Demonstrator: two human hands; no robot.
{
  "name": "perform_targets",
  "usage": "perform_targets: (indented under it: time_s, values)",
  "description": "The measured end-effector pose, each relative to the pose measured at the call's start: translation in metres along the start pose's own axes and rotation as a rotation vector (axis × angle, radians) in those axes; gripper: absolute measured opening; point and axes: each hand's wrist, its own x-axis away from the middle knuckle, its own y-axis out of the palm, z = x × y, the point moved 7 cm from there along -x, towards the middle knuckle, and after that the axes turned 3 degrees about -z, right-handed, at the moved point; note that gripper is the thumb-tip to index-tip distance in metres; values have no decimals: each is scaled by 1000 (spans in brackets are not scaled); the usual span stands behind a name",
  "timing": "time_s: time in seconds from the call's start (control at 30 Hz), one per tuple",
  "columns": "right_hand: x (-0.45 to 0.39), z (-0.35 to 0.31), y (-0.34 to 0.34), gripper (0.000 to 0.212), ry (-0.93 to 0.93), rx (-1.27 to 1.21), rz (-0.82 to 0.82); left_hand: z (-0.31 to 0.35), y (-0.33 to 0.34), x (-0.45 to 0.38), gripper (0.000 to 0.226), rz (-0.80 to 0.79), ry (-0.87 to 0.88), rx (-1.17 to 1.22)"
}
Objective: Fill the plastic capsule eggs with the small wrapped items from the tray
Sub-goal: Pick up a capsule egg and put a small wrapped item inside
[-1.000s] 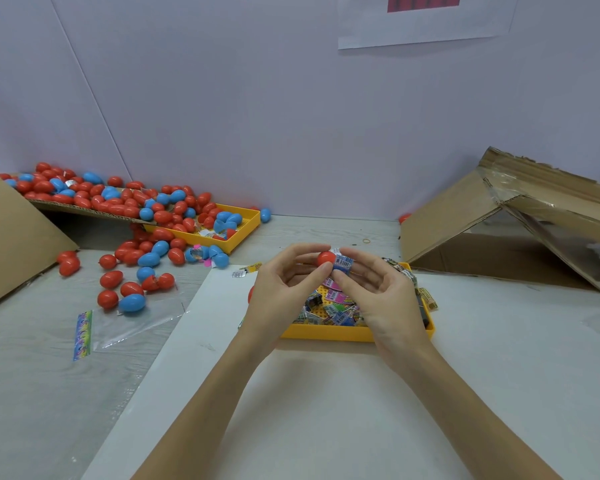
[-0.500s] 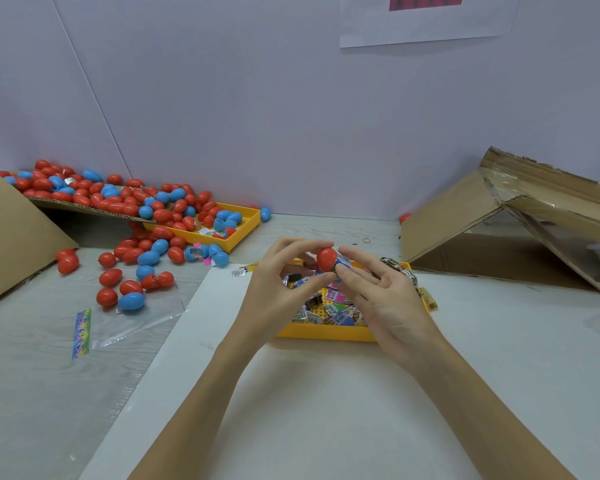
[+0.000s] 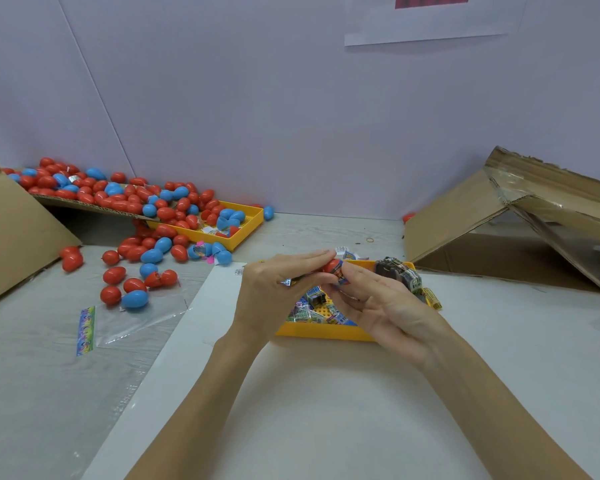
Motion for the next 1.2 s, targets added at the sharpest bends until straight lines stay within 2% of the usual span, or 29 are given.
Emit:
perform_targets:
  time_s: [0.2, 0.33, 0.47, 0.53, 0.63, 0.8, 0.9, 0.93, 1.03, 1.13, 1.2]
  values:
    - [0, -7, -1, 38, -40, 48, 9, -9, 8, 0, 39, -46, -64, 86]
    - [1, -5, -2, 36, -9, 50, 6, -18, 11, 2, 38, -56, -211, 166]
    - [2, -2, -3, 31, 19, 74, 21, -22, 24, 3, 54, -229, -295, 288]
    - [3, 0, 0, 31, 55, 76, -1, -22, 28, 4, 53, -294, -292, 316]
    - [4, 4, 3, 35, 135, -59, -43, -19, 23, 3, 38, -230, -264, 336]
    - [4, 9, 14, 33, 164, -265, -131, -13, 16, 2, 37, -103, -239, 315]
    - [1, 12, 19, 54, 130, -352, -143, -13, 13, 3, 36, -30, -233, 294]
    - [0, 13, 19, 54, 117, -357, -144, -14, 12, 3, 36, -26, -237, 291]
    - [0, 8, 15, 35, 50, -142, -106, -19, 11, 3, 35, -49, -250, 258]
    - [2, -10, 5, 43, -130, 270, 48, -20, 12, 2, 39, -84, -214, 181]
    - [4, -15, 1, 39, -207, 458, 110, -19, 16, 3, 51, -123, -190, 157]
